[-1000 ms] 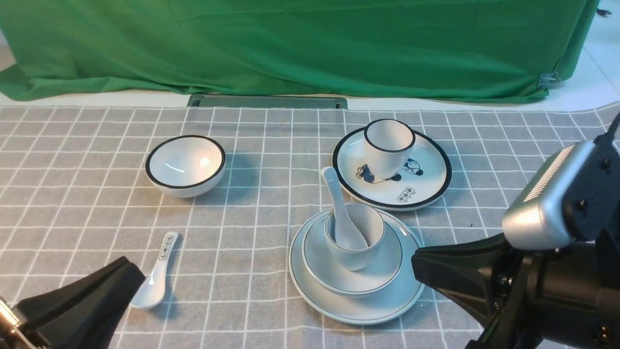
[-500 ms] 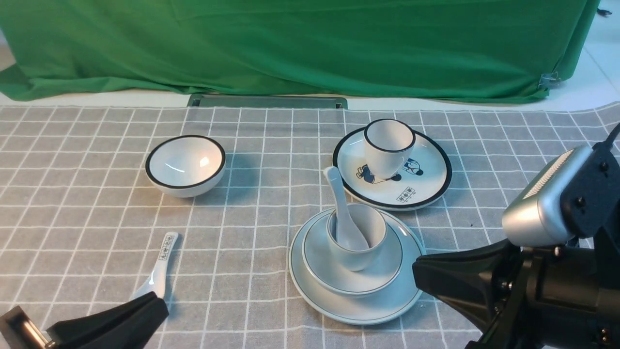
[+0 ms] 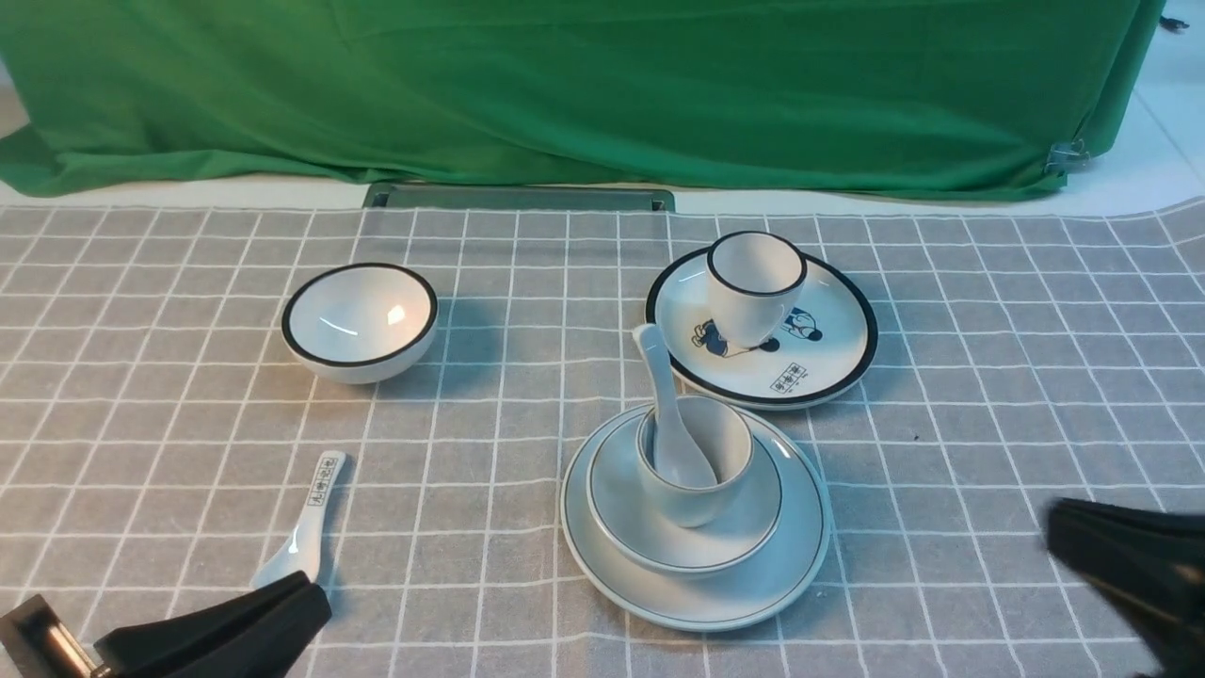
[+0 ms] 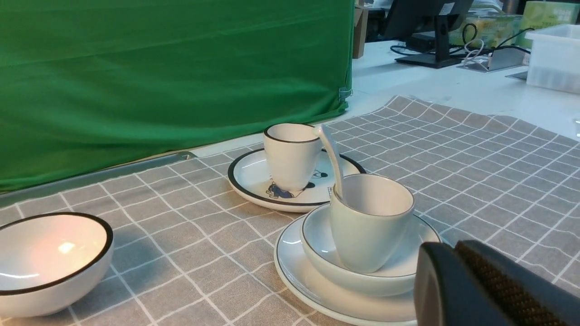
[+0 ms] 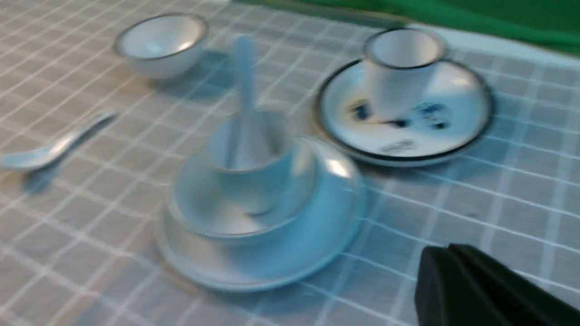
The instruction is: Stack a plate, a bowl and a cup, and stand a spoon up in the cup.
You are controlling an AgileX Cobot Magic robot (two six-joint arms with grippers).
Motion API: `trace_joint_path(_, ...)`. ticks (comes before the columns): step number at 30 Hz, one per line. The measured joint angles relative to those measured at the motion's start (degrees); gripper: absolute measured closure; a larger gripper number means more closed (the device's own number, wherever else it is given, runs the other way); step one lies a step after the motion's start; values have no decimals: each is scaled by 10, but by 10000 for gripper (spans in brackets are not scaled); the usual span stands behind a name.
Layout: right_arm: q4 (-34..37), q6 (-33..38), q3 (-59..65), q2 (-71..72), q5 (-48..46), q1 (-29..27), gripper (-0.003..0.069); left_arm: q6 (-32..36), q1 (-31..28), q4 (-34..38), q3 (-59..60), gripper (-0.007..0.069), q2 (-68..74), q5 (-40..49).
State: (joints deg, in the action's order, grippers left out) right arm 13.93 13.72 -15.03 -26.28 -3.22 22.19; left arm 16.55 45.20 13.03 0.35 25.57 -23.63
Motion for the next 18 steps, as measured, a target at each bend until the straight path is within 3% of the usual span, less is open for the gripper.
trace_joint_path(4, 0, 14, 104, 113, 25, -119, 638, 0, 0, 0, 0, 613, 0, 0)
trace_joint_path(8, 0, 22, 151, 185, 15, -179, 638, 0, 0, 0, 0, 613, 0, 1)
trace_joint_path(18, -36, 23, 153, 262, -102, -214, 638, -1, 0, -2, 0, 613, 0, 2)
